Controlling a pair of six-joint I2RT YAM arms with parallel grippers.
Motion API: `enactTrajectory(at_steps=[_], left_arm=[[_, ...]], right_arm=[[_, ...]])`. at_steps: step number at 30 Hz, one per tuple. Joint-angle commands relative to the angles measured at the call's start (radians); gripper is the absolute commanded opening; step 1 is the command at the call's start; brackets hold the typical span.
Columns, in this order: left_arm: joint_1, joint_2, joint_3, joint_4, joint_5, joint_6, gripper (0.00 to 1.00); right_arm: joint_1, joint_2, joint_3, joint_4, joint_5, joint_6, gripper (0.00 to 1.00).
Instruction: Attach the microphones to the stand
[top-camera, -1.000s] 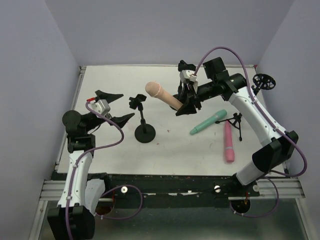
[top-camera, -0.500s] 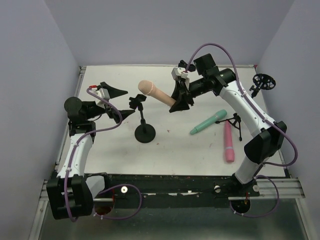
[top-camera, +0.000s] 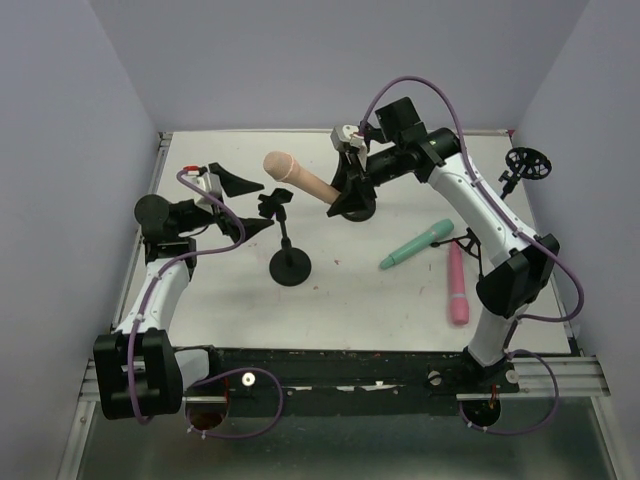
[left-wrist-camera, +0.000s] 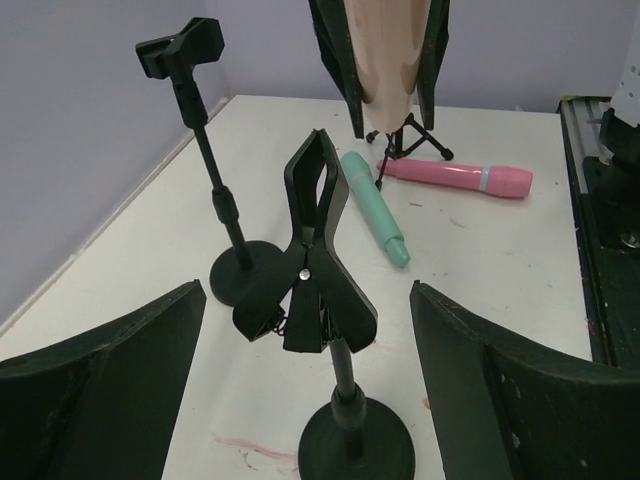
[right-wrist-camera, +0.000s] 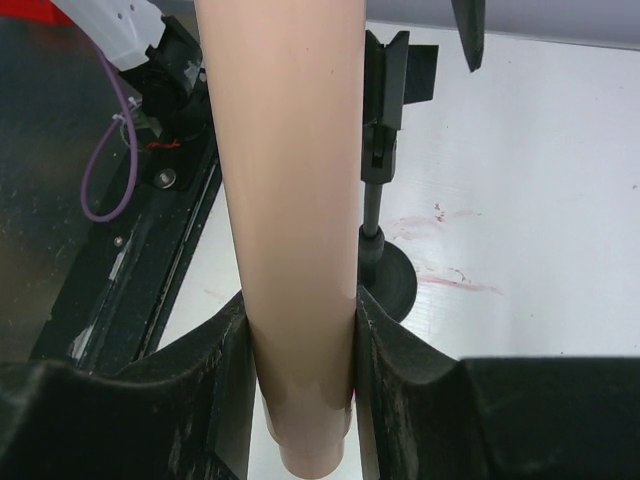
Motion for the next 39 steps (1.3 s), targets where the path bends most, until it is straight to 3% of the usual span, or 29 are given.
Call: enactTrajectory(at_steps=[1, 5, 8, 12, 17, 19, 25, 26, 28, 30, 32, 36, 39], left_arm=[[-0.015, 0.005, -0.015, 0.045, 0.051, -0.001, 0.89], [-0.017, -0.010, -0.001, -0.093, 0.046, 0.089, 0.82], [-0.022, -0.023, 0.013, -0.185, 0.041, 0.151, 0.70], [-0.023, -0.037, 0.013, -0.221, 0.037, 0.165, 0.53], [-0.022, -0.053, 0.008, -0.230, 0.028, 0.169, 0.39], [-0.022, -0.058, 0.008, -0.231, 0.025, 0.169, 0.39], [-0.028, -0.064, 0.002, -0.234, 0.022, 0.171, 0.39], [-0.028, -0.066, 0.004, -0.237, 0.023, 0.169, 0.45], [-0.029, -0.076, -0.006, -0.237, -0.006, 0.163, 0.69], [-0.031, -0.092, -0.024, -0.221, -0.018, 0.166, 0.83], [-0.032, -0.107, -0.038, -0.216, -0.034, 0.171, 0.89], [-0.035, -0.112, -0.036, -0.217, -0.040, 0.176, 0.91], [-0.037, -0.103, -0.026, -0.233, -0.040, 0.176, 0.82]], right_arm=[[0.021, 0.041, 0.064, -0.006, 0.018, 0.035, 0.15], [0.029, 0.061, 0.086, 0.013, 0.024, 0.061, 0.15], [0.032, 0.073, 0.092, 0.022, 0.030, 0.069, 0.15], [0.036, 0.079, 0.088, 0.027, 0.036, 0.070, 0.15], [0.041, 0.078, 0.081, 0.036, 0.044, 0.077, 0.15], [0.041, 0.076, 0.078, 0.039, 0.045, 0.080, 0.15], [0.053, 0.082, 0.074, 0.060, 0.055, 0.096, 0.15], [0.056, 0.087, 0.080, 0.060, 0.058, 0.098, 0.16], [0.058, 0.098, 0.095, 0.056, 0.056, 0.100, 0.15], [0.058, 0.102, 0.100, 0.051, 0.056, 0.100, 0.15], [0.058, 0.101, 0.101, 0.051, 0.056, 0.100, 0.15], [0.058, 0.099, 0.098, 0.054, 0.056, 0.103, 0.15], [0.058, 0.101, 0.095, 0.059, 0.056, 0.106, 0.15]])
